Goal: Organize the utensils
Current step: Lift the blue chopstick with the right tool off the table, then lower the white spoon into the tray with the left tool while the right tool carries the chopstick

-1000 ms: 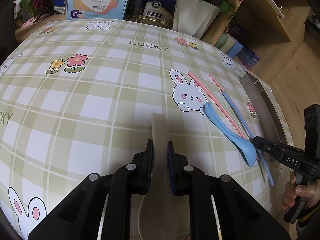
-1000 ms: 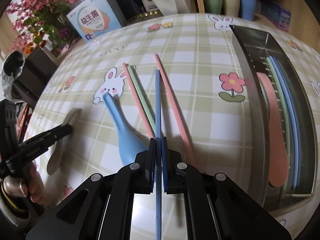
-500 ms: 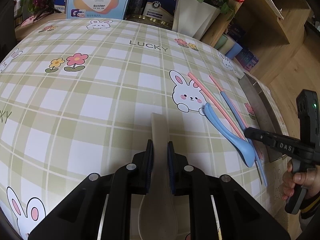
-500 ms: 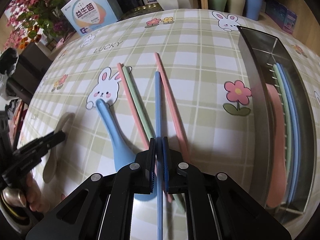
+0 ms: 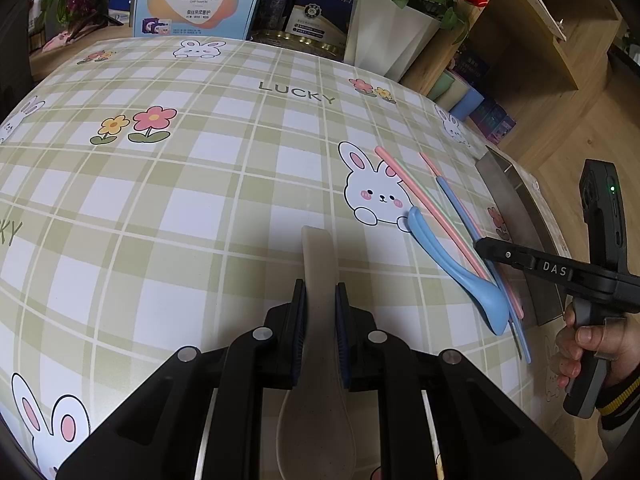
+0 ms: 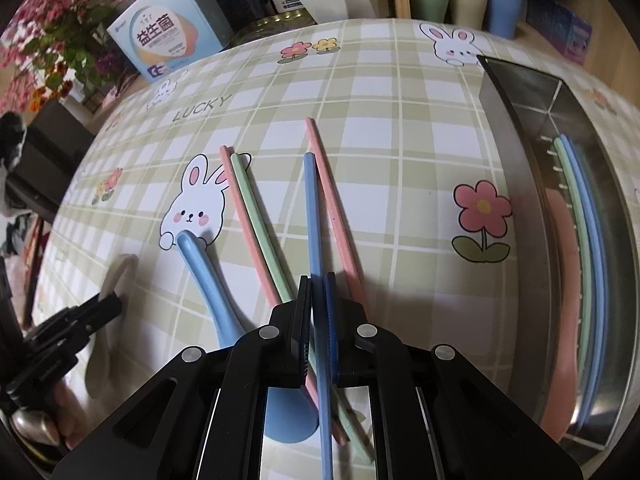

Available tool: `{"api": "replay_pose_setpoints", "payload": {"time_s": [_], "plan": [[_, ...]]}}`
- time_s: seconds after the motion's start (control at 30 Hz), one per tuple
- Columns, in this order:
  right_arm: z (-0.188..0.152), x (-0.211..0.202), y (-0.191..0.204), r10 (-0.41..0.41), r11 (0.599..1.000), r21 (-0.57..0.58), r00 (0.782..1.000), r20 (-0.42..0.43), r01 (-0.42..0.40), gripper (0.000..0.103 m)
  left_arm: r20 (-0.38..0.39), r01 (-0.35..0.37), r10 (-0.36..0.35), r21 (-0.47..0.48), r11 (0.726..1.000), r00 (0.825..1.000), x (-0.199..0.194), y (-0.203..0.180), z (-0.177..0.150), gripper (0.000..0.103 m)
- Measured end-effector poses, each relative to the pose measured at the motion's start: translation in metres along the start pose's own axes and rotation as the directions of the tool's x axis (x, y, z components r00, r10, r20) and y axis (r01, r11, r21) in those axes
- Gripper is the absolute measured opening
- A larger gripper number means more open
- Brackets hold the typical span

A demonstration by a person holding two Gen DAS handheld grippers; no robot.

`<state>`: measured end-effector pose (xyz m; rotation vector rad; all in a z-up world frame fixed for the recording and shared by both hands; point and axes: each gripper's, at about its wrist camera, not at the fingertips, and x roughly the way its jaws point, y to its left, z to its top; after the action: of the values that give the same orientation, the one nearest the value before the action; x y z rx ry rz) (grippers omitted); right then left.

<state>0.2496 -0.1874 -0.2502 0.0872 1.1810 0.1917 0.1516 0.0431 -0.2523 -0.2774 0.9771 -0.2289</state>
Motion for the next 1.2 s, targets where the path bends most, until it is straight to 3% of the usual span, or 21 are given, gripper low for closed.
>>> {"api": "replay_pose_setpoints", "payload": {"time_s": [0.13,0.57,1.0,1.2], "plan": [[0.001,0.002,0.013,-0.080,0.993,-0.089,0.997,0.009,0.080,0.008,0.000,-0.001,0.001,0.000,1.000,1.000,0.000,-0.001,0.000,0.014],[0.001,0.003,0.021,-0.119,0.980,-0.152,0.992,0.041,0.124,0.006,0.003,-0.007,0.007,0.006,1.000,1.000,0.000,-0.002,0.000,0.014],[-0.028,-0.035,0.004,0.028,0.999,-0.020,0.987,0.157,-0.025,0.006,-0.040,-0.039,0.041,0.054,0.998,0.998,0.003,-0.008,0.006,0.013],[-0.034,-0.056,-0.008,0.050,0.999,-0.013,0.976,0.210,-0.049,0.006,-0.086,-0.052,0.051,-0.005,0.999,0.995,0.001,-0.005,0.008,0.013]]}}
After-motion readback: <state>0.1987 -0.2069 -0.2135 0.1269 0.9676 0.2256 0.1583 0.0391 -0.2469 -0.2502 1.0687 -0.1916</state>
